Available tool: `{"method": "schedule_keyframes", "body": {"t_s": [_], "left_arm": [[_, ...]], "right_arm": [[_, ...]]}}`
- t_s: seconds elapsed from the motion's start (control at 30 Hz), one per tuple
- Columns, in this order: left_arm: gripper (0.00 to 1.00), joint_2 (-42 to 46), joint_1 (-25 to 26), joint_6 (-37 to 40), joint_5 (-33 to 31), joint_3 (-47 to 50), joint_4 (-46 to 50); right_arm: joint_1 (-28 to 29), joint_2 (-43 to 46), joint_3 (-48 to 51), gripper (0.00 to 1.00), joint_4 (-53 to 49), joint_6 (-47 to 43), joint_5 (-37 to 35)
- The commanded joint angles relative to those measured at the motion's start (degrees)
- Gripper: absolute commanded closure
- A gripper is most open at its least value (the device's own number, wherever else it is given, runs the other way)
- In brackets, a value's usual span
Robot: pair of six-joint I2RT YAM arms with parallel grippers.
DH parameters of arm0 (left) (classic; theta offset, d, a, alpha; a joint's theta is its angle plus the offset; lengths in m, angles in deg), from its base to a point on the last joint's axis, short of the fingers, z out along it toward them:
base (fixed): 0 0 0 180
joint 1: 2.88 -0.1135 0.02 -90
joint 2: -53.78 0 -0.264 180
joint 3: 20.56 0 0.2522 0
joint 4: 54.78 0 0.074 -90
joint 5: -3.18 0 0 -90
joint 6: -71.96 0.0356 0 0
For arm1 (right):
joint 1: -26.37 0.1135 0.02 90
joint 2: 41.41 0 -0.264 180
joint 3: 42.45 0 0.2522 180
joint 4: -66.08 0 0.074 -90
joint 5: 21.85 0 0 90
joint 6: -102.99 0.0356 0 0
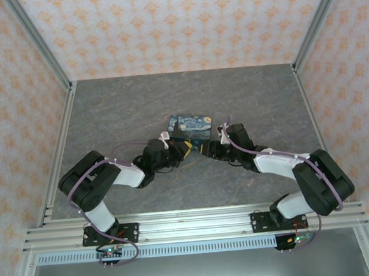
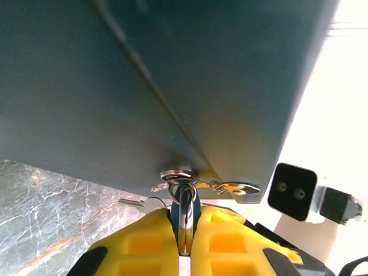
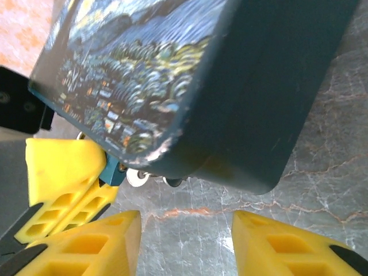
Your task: Unlock a padlock with a key
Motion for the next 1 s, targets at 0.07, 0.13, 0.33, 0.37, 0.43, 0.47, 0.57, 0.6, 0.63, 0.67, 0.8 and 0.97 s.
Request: {"method": "schedule_keyframes", "body": {"t_s": [0.07,0.13,0.33,0.37,0.43,0.47,0.57,0.6,0.63,0.67,0.8,0.97], "left_arm": [[1.00,1.29,-0.53,0.27,2.80,-3.03,2.98],[1.00,1.72,-0.61,0.27,3.12,-3.34,3.69],[1.00,2.44,-0.80,0.41,4.05,-4.16,5.78],[1.00,2.56,-0.91,0.51,4.14,-4.25,6.19],[1.00,2.63,-0.90,0.58,4.23,-4.36,6.58],[1.00,2.57,-0.88,0.54,4.32,-4.45,6.83],[1.00,2.42,-0.87,0.53,4.58,-4.71,6.97],[1.00,2.36,-0.95,0.54,4.65,-4.78,6.97],[1.00,2.38,-0.96,0.54,4.68,-4.80,6.97],[1.00,2.37,-0.96,0.53,4.67,-4.91,7.02],[1.00,2.36,-0.96,0.53,4.93,-5.15,7.10],[1.00,2.38,-1.04,0.62,5.02,-5.27,7.19]], "right_arm": [[3.85,2.53,-4.85,0.47,-9.34,-9.24,-7.09],[5.17,2.60,-6.38,0.47,-12.43,-13.20,-10.26],[9.03,2.17,-7.74,0.47,-14.86,-21.89,-17.74],[9.79,2.07,-7.66,0.48,-14.83,-23.60,-19.07],[11.03,1.96,-7.35,0.48,-14.47,-26.03,-21.63],[11.69,1.91,-7.21,0.48,-14.34,-27.34,-22.78],[14.50,1.91,-6.72,0.49,-13.78,-31.38,-27.41],[15.39,1.94,-6.39,0.50,-13.18,-32.51,-28.58],[16.22,1.83,-6.17,0.51,-12.74,-33.43,-29.87],[17.14,1.73,-6.07,0.52,-12.54,-34.41,-31.46],[21.25,0.41,-5.56,0.55,-12.07,-38.30,-39.88],[23.81,-1.93,-4.49,0.56,-9.07,-40.81,-49.43]]}}
